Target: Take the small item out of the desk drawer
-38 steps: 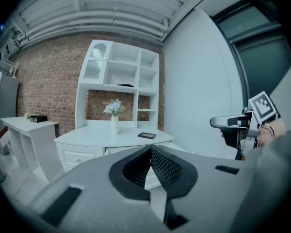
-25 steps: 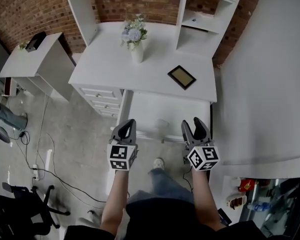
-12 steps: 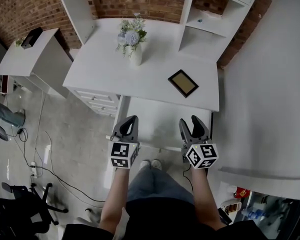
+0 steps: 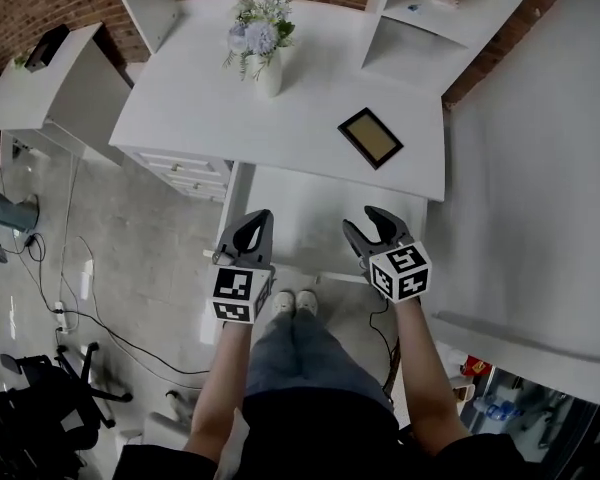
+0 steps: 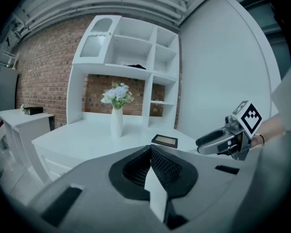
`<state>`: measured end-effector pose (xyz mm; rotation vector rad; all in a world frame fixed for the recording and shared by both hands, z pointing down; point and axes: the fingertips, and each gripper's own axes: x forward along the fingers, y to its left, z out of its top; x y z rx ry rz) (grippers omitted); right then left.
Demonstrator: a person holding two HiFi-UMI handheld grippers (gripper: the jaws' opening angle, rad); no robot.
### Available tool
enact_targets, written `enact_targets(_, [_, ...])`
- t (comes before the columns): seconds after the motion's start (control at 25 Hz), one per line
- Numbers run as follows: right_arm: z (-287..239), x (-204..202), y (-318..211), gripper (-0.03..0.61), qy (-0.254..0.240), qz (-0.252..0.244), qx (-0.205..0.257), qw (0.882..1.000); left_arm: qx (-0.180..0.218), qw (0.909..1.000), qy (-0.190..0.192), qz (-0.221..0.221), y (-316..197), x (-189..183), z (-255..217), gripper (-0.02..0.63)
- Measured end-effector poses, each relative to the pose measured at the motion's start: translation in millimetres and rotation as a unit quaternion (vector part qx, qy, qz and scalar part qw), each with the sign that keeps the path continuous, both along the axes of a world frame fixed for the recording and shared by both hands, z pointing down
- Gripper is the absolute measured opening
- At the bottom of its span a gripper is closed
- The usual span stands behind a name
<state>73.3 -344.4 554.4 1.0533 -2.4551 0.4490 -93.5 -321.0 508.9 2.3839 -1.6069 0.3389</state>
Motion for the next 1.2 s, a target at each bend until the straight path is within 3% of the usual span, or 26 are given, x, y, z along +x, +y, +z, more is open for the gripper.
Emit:
enact_targets(0.12, [31,-21,6,0.204,0.065,-0.092,-0.033,0.993,-0.006,1.0,-0.001,0.003,-4,0,8,0.009])
enact_targets(0.2, [54,-32,11,0.204,0.113,-0.153,-0.053,0.98,-0.011,0.9999,-0.001,0.004,-7,0,15,0.009])
enact_targets(0.36, [104,-50,21,0.204,0.195,-0.253,-0.084,0.944,-0.022,0.9998,0.004,0.003,-10,0,34,0.009])
enact_targets(0.52, [156,-61,38,0.204,0.246,-0.319,-0.129,0.906,-0.036,0.9993,0.008,-0.003,-8,-3,51,0.009])
enact_targets(0.64, [188,-65,42,0.213,0.273,-0.346,-0.158,0.883,-0.043,0.999,0.01,-0.007,-7,-5,62,0.009])
enact_targets(0.8, [215,-69,43,0.213,0.299,-0.363,-0.178,0.864,-0.052,0.9986,0.012,-0.01,-6,-7,74,0.009])
enact_targets(1.0, [232,-75,38,0.209,0.33,-0.363,-0.175,0.853,-0.059,0.9981,0.015,-0.01,-3,-8,83,0.009])
enact_targets(1.08, [234,-74,37,0.167,0.336,-0.362,-0.177,0.852,-0.06,0.998,0.015,-0.011,-2,-8,83,0.009])
enact_targets(1.2, [235,-74,38,0.161,0.337,-0.365,-0.18,0.849,-0.06,0.998,0.016,-0.014,-2,-11,84,0.009])
